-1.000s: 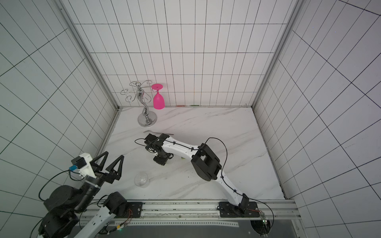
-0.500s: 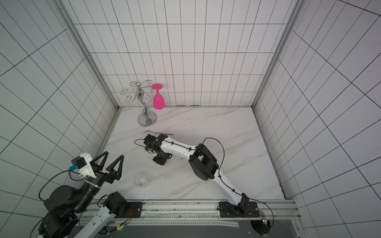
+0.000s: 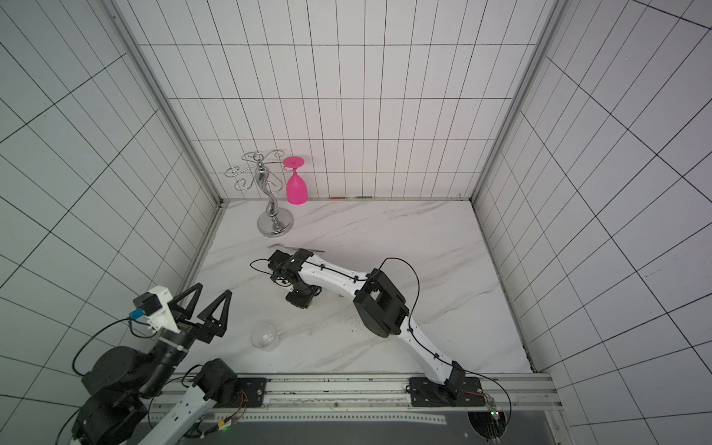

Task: Assemble a spoon with lego
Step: Pick up the lego brick from the center of the board, then assemble the lego brick with the lego brick.

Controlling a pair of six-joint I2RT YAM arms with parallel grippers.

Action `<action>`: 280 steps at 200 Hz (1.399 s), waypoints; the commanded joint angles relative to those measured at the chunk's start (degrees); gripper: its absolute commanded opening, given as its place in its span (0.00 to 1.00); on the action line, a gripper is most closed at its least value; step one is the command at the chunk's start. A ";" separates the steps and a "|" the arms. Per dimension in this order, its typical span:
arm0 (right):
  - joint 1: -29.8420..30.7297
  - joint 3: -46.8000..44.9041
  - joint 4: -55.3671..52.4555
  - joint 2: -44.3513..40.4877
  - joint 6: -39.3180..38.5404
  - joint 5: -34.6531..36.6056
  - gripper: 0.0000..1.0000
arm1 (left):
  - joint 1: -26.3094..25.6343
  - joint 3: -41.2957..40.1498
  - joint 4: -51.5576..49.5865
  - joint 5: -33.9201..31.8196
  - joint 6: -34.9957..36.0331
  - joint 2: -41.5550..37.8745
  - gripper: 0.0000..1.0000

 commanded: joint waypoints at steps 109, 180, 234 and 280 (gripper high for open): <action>0.80 -7.94 1.67 -18.09 -7.12 0.19 0.22 | -0.09 0.54 -0.06 1.88 -1.43 -0.41 0.99; -8.13 -23.49 -1.37 -44.56 -19.23 -1.67 0.22 | 0.17 0.58 2.23 9.97 -11.93 16.21 0.94; -11.87 -36.09 2.74 -55.79 -40.45 -8.41 0.20 | 1.04 -11.19 28.47 23.67 -30.28 32.92 0.85; -18.86 -35.48 -0.41 -51.16 -52.84 -12.08 0.17 | 1.14 -11.29 39.52 26.48 -30.44 48.38 0.79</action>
